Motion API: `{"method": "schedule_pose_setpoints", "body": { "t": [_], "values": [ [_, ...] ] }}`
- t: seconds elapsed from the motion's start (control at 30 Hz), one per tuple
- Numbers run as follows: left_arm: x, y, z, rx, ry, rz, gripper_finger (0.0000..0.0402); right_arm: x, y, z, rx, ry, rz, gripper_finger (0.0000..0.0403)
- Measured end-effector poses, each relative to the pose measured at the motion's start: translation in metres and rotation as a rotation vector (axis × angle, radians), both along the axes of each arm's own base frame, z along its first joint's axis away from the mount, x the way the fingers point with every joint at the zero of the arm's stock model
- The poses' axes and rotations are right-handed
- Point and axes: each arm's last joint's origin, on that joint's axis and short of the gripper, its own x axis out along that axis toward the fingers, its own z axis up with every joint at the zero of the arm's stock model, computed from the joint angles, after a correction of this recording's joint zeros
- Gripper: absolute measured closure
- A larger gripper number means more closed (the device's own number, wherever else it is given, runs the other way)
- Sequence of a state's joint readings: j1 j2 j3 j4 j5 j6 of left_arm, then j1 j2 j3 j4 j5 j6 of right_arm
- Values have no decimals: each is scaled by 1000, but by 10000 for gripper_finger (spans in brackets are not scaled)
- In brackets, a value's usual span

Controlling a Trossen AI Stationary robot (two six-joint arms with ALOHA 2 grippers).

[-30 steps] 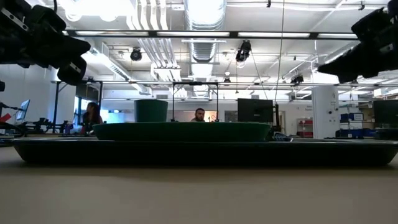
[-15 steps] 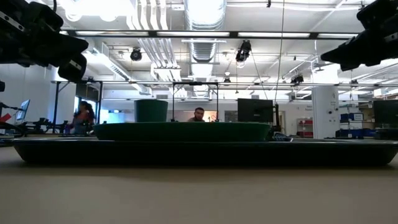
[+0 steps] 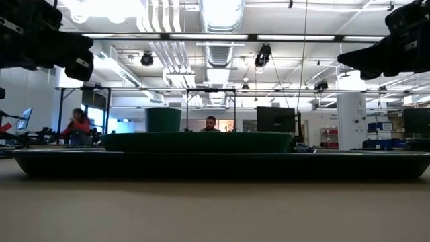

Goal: Pick and place plate/cup/fork/spoon on tray
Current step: Return to Home Position

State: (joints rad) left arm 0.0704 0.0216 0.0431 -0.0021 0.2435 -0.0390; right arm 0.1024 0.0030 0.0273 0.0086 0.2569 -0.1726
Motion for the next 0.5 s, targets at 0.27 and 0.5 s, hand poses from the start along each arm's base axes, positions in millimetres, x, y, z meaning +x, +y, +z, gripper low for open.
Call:
{"method": "schedule_pose_setpoints", "body": {
  "t": [0.27,0.5],
  "values": [
    [1,0,-4,27,7,14,402,1,0,-2,-5,-19,-4,394],
    [2,1,-7,43,-21,17,402,1,0,-2,-2,-13,-3,394]
  ]
}}
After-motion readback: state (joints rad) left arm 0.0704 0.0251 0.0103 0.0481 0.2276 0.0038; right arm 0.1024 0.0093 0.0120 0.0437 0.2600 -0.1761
